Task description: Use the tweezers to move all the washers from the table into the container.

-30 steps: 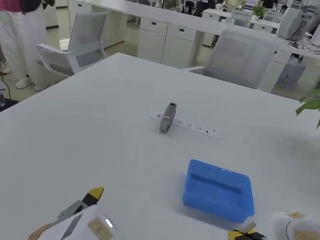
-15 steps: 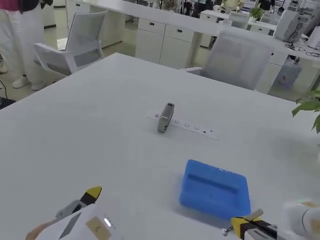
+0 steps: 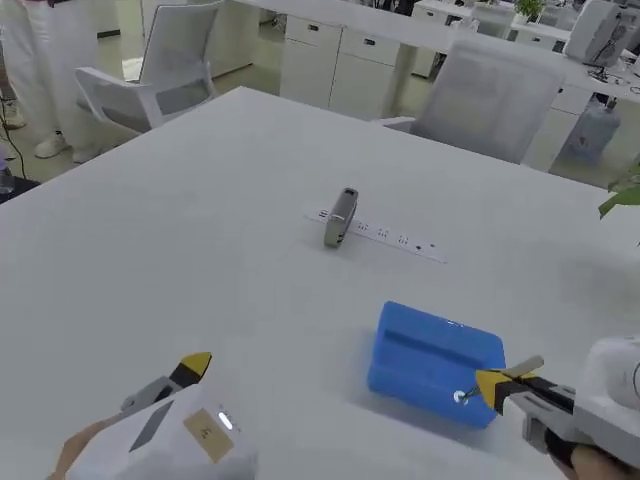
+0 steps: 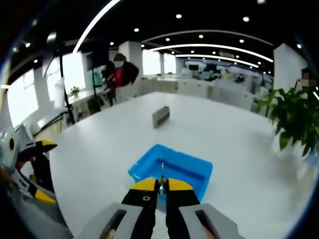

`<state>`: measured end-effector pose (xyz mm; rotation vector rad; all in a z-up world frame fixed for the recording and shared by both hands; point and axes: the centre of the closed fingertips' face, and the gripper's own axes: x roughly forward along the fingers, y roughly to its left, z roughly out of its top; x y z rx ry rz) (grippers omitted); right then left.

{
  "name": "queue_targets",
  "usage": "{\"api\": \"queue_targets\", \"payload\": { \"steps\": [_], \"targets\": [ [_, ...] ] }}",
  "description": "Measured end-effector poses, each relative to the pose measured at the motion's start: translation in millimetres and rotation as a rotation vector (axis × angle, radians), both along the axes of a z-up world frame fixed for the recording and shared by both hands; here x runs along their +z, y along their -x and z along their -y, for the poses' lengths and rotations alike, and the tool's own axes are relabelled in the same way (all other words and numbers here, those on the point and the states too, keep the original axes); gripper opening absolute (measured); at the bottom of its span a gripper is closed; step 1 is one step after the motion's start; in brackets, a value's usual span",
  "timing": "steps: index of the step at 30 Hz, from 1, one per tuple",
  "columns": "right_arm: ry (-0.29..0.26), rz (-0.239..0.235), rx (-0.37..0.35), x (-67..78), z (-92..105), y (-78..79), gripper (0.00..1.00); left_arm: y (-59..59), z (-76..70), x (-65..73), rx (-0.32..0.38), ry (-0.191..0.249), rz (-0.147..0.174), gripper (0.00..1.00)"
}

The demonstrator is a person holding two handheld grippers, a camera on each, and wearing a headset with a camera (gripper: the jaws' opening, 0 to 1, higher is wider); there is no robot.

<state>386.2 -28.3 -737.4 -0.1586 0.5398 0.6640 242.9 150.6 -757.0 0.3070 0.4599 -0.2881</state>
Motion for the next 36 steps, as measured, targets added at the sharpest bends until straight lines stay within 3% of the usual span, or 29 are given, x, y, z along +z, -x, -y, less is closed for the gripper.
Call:
{"api": "queue_targets", "payload": {
  "steps": [5,8,13,17,25,31,36],
  "targets": [
    [0.026,0.024,-0.028,-0.8,1.5,-25.3,0.02,-0.3,-3.2,-1.0,0.014,-0.011,-0.004,0.96],
    [0.026,-0.016,-0.049,-17.3,3.2,-41.7,0.02,-1.0,-5.9,-0.2,0.028,-0.003,-0.002,0.96],
    [0.079,-0.054,-0.045,-40.0,0.9,-49.0,0.02,-1.5,-9.5,0.2,0.046,-0.002,-0.002,0.95],
    [0.125,-0.078,-0.027,-57.8,-3.6,-49.9,0.02,-1.4,-10.7,-0.2,0.052,-0.003,-0.004,0.95],
    [0.167,-0.101,-0.004,-74.0,-4.8,-43.6,0.02,0.2,-4.4,-4.1,0.02,-0.023,-0.019,0.95],
    [0.189,-0.117,0.002,-80.4,1.7,-38.5,0.02,0.6,-4.3,-6.6,0.016,-0.029,-0.031,0.94],
    [0.168,-0.122,-0.002,-80.0,5.1,-37.1,0.03,1.1,-3.6,-8.4,0.01,-0.036,-0.038,0.94]
  ]
}}
